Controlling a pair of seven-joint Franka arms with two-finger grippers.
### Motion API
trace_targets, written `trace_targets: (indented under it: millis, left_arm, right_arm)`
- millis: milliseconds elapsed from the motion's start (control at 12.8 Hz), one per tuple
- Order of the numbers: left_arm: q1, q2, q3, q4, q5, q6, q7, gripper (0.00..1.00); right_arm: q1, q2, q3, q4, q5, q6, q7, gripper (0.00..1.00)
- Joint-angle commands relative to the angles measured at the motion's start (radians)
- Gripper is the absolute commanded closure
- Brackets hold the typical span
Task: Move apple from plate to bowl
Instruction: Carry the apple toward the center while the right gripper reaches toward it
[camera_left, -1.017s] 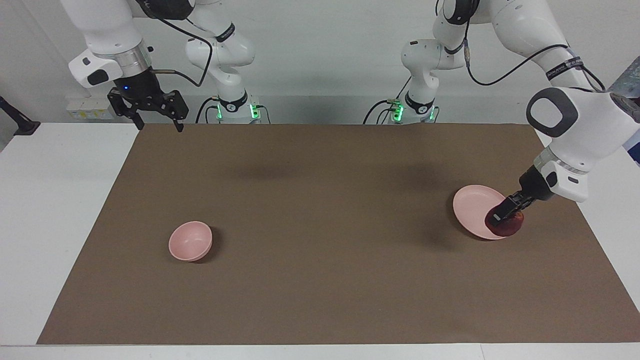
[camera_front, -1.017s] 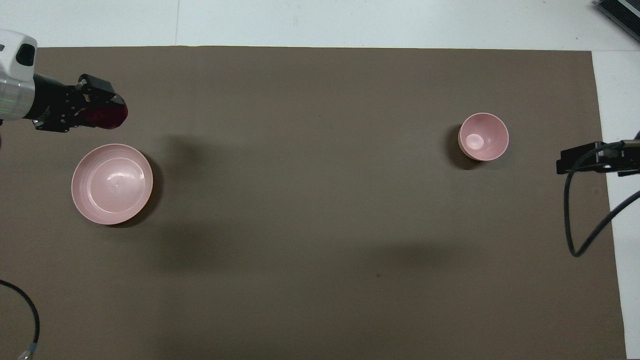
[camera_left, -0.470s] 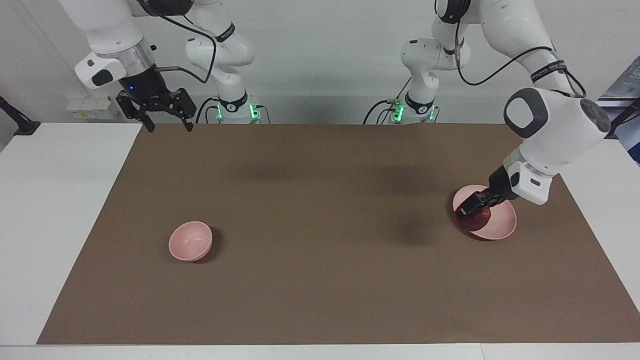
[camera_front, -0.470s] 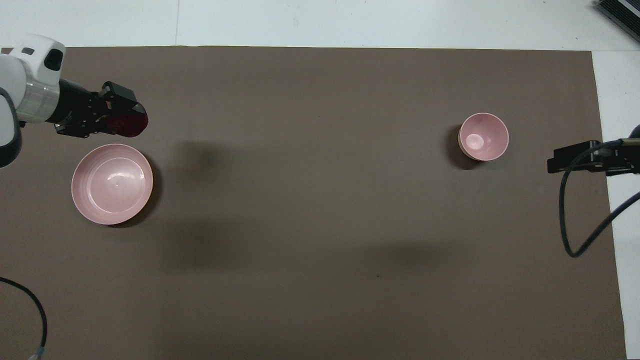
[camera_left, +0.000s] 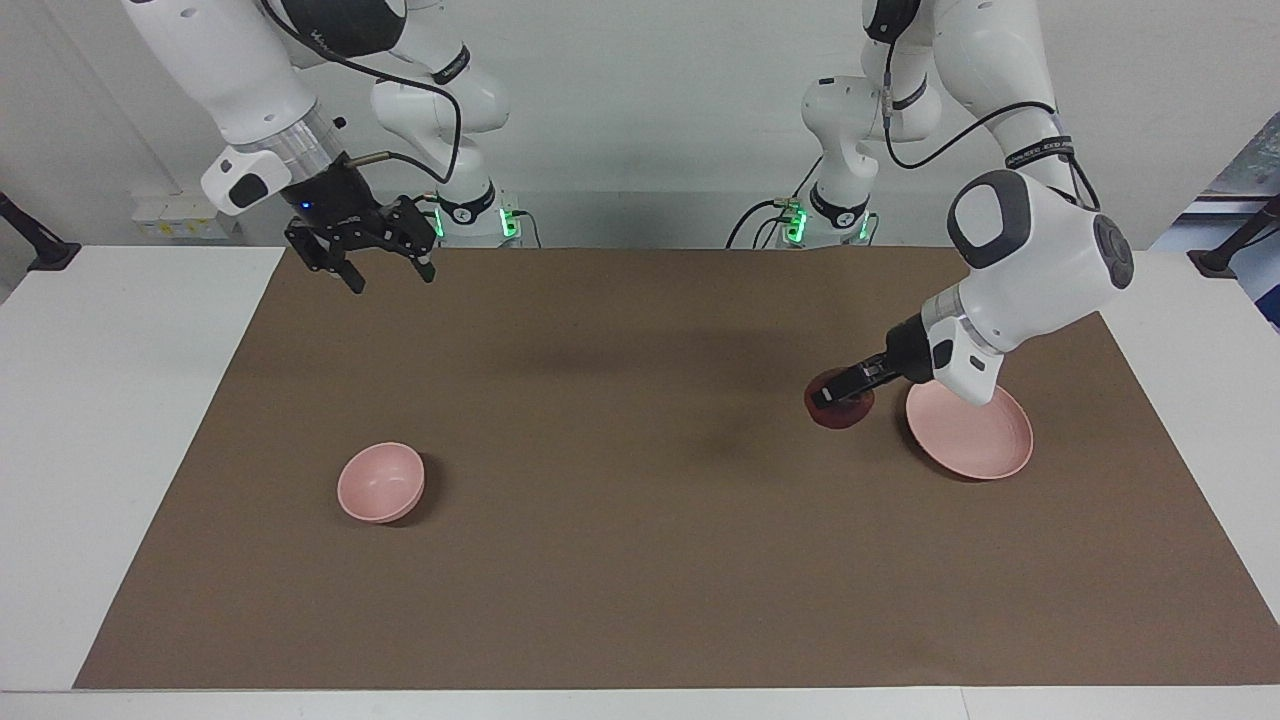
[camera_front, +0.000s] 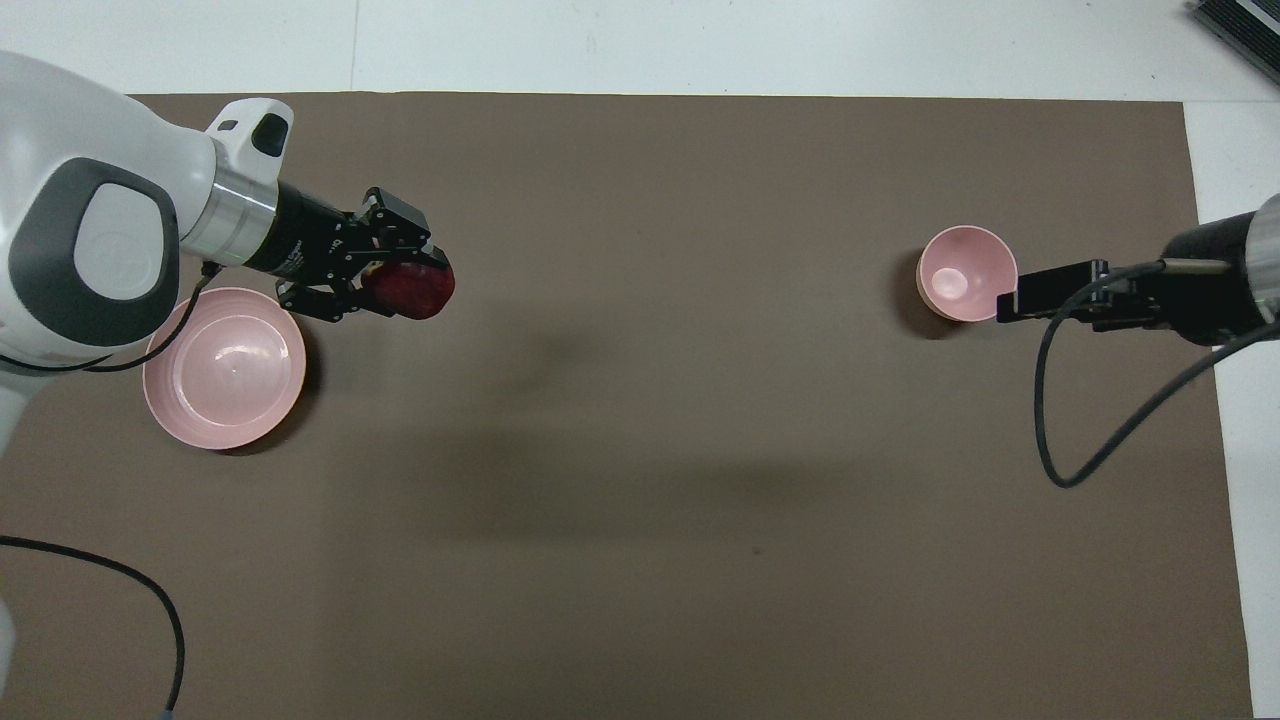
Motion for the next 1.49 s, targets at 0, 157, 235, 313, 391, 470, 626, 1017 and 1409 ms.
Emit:
trace_targets:
  millis: [0, 157, 235, 313, 391, 470, 626, 1017, 1409]
  left_arm:
    - [-0.017, -0.027, -0.013, -0.039, -0.116, -0.071, -0.061, 1.00]
    - [-0.019, -0.029, -0.040, -0.042, -0.163, -0.103, -0.066, 1.00]
    - [-0.016, -0.030, -0.051, -0.044, -0.229, -0.135, -0.096, 1.00]
    - [-0.016, -0.030, -0.051, -0.044, -0.283, -0.154, -0.203, 1.00]
    - [-0.019, -0.030, -0.059, -0.047, -0.305, -0.160, -0.325, 1.00]
    - [-0.017, -0.030, -0.080, -0.056, -0.335, -0.157, -0.392, 1.00]
    - [-0.016, -0.034, -0.094, -0.059, -0.432, -0.186, -0.453, 1.00]
    - [-0.019, -0.038, -0.195, -0.059, -0.547, -0.182, -0.590, 1.00]
    - [-0.027, -0.038, -0.295, -0.068, -0.674, 0.028, -0.784, 1.00]
  right_arm:
    - [-0.001, -0.026, 0.002, -0.070, 0.133, 0.031, -0.006, 0.00]
    - [0.014, -0.042, 0.002, -0.119, 0.227, 0.066, -0.018, 0.00]
    - [0.017, -0.057, 0.002, -0.157, 0.285, 0.095, -0.059, 0.00]
    - [0.019, -0.072, 0.002, -0.205, 0.339, 0.141, -0.104, 0.00]
    - [0.022, -0.080, 0.004, -0.246, 0.402, 0.175, -0.160, 0.00]
    - [0.022, -0.089, 0.002, -0.272, 0.451, 0.183, -0.208, 0.00]
    - [0.022, -0.100, 0.002, -0.312, 0.532, 0.189, -0.264, 0.00]
    - [0.051, -0.183, 0.002, -0.464, 0.759, 0.172, -0.388, 0.00]
    - [0.056, -0.246, 0.004, -0.542, 0.907, 0.178, -0.416, 0.00]
